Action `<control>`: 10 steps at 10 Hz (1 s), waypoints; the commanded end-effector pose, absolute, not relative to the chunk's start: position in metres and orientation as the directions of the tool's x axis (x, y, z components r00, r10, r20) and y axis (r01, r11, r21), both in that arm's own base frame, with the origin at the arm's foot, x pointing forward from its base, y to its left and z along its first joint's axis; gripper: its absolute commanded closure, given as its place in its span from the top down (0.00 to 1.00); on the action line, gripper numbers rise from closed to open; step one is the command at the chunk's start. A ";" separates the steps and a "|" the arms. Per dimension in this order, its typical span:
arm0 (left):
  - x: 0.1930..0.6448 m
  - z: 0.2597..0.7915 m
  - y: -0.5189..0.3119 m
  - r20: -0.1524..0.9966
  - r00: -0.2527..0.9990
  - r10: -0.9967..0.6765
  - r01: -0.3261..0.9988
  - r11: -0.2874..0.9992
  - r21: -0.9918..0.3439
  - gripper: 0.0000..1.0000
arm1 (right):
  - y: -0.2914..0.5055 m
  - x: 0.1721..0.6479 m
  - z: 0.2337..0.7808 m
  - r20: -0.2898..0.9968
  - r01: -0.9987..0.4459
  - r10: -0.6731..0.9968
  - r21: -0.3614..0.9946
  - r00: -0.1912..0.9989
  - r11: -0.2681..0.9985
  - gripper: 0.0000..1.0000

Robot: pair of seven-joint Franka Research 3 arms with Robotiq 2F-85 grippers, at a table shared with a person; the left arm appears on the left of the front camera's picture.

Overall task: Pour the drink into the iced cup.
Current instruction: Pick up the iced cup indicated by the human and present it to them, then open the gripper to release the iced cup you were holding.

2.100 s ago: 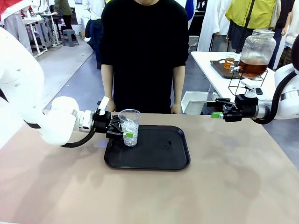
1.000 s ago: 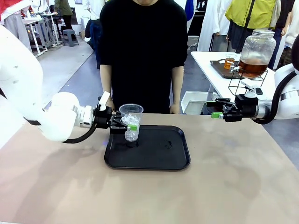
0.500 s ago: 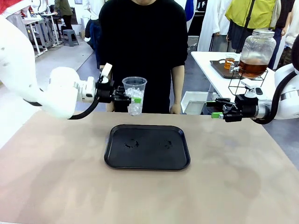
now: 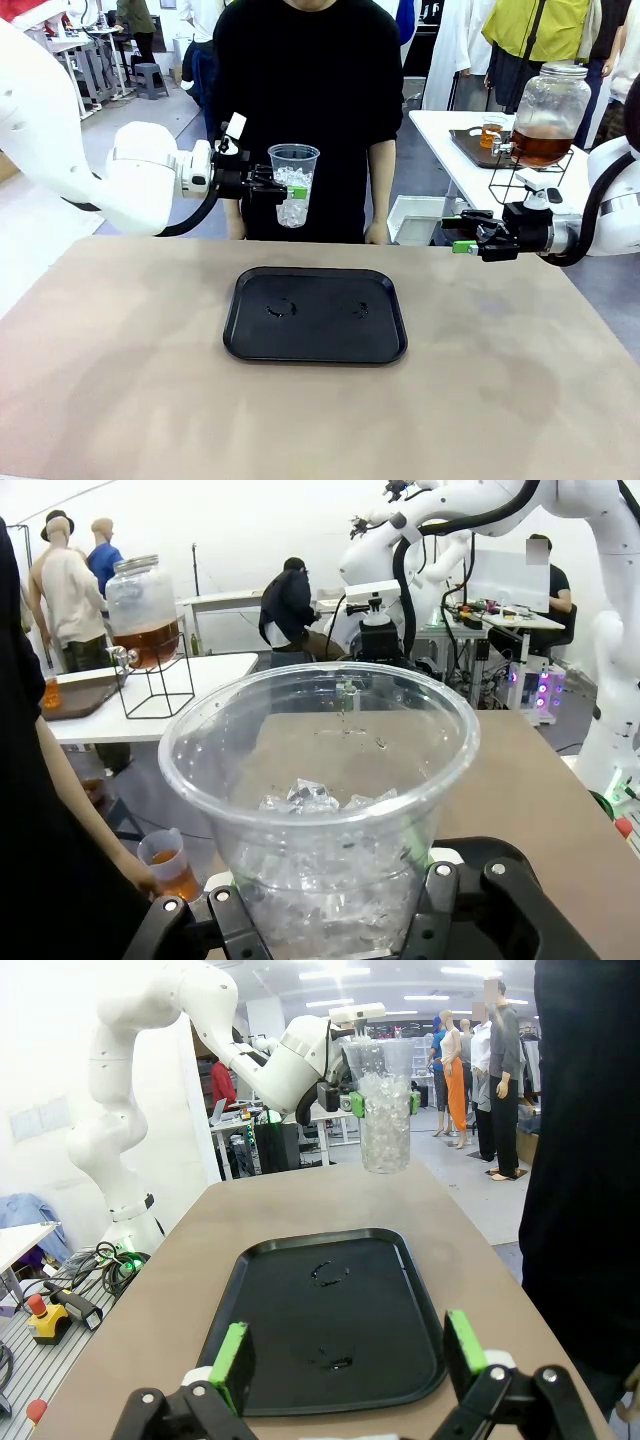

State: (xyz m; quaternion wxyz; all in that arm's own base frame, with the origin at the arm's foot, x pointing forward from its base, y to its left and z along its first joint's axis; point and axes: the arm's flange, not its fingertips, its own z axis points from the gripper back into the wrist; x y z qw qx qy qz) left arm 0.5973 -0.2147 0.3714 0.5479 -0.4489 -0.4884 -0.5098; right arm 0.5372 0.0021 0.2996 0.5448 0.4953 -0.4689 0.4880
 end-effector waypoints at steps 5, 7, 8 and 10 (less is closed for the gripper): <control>0.593 0.370 -0.215 0.994 0.001 -0.111 0.998 0.066 0.006 0.61 | 0.003 0.535 0.302 0.995 -0.996 0.050 0.081 0.083 0.037 1.00; 0.593 0.370 -0.215 0.994 0.001 -0.111 0.998 0.066 0.006 0.61 | 0.003 0.535 0.302 0.995 -0.996 0.050 0.081 0.083 0.037 1.00; 0.593 0.370 -0.215 0.994 0.001 -0.111 0.998 0.066 0.006 0.61 | 0.003 0.535 0.302 0.995 -0.996 0.050 0.081 0.083 0.037 1.00; 0.593 0.370 -0.215 0.994 0.001 -0.111 0.998 0.066 0.006 0.61 | 0.003 0.535 0.302 0.995 -0.996 0.050 0.081 0.083 0.037 1.00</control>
